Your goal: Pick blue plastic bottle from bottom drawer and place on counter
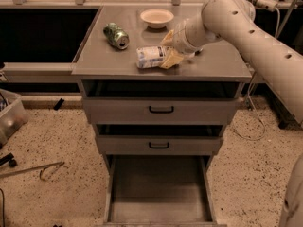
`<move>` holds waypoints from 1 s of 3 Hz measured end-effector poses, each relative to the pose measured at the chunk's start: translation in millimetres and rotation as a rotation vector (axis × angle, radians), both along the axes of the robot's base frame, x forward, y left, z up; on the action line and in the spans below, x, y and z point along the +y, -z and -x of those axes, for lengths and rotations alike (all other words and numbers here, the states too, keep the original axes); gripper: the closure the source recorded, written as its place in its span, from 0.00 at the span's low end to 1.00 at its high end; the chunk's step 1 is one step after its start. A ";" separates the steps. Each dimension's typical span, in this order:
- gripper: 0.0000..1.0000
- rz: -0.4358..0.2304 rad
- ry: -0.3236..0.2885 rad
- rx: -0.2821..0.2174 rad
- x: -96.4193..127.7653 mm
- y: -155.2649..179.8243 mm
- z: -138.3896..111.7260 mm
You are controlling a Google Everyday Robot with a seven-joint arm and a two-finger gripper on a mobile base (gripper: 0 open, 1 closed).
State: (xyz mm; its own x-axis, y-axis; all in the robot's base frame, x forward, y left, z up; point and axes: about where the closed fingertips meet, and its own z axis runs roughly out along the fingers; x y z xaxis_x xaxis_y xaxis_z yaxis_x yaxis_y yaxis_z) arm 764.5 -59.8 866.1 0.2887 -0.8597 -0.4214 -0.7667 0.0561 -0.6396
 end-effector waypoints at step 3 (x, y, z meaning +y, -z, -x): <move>0.11 0.000 0.000 0.000 0.1 0.1 0.0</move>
Offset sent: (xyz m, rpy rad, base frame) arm 0.0000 0.0000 0.0000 0.0000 0.0000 0.0000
